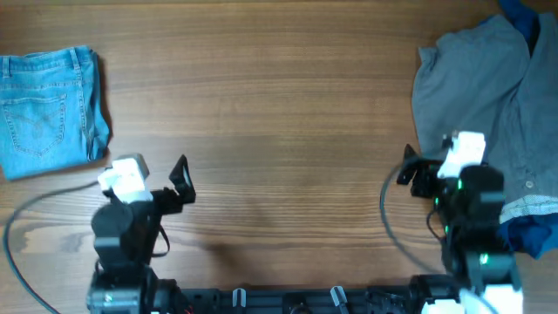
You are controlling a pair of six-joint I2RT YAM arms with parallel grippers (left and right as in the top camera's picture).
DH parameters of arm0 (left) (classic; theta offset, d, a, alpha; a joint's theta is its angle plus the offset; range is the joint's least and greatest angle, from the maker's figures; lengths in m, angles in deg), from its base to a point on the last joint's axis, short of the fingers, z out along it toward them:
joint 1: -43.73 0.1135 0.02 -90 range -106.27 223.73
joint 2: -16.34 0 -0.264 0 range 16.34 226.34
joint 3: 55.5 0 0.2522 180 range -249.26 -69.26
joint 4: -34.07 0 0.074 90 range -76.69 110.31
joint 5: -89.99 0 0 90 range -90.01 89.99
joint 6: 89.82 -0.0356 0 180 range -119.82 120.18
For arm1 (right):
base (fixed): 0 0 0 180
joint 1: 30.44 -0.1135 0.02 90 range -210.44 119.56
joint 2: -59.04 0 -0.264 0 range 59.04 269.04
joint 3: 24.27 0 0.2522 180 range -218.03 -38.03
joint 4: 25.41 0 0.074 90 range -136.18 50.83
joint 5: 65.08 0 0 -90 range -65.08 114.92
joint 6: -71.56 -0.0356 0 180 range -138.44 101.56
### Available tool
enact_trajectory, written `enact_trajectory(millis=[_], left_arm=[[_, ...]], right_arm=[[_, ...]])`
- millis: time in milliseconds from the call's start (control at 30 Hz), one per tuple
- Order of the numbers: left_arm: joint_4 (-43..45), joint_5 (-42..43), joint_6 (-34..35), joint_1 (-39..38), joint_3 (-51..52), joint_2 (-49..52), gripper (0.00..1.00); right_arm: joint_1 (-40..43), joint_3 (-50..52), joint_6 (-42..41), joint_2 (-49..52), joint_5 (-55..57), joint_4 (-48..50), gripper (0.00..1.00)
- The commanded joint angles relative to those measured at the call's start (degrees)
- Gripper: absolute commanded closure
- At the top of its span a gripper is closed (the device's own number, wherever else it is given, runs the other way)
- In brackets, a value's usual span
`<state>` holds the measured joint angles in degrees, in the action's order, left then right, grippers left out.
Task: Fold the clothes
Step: 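Reach the right gripper into the right pile and grasp the grey shorts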
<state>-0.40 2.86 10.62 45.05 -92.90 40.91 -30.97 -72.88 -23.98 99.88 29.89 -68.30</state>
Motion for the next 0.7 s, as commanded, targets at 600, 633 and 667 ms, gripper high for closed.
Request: enact_trajectory(millis=[600,633,667], left_arm=[[-10.3,0.7,0.5,0.4,-13.6,15.7,0.0],[-10.2,0.7,0.5,0.4,-13.6,15.7,0.0],[-10.3,0.7,0.5,0.4,-13.6,15.7,0.0]], right_arm=[[4.7,-13.8,-8.8,49.4,21.2,-10.0,0.32],[5.5,-13.8,-9.7,49.8,21.2,-9.7,0.34],[6.1,-13.8,-9.8,50.1,21.1,-9.4,0.39]])
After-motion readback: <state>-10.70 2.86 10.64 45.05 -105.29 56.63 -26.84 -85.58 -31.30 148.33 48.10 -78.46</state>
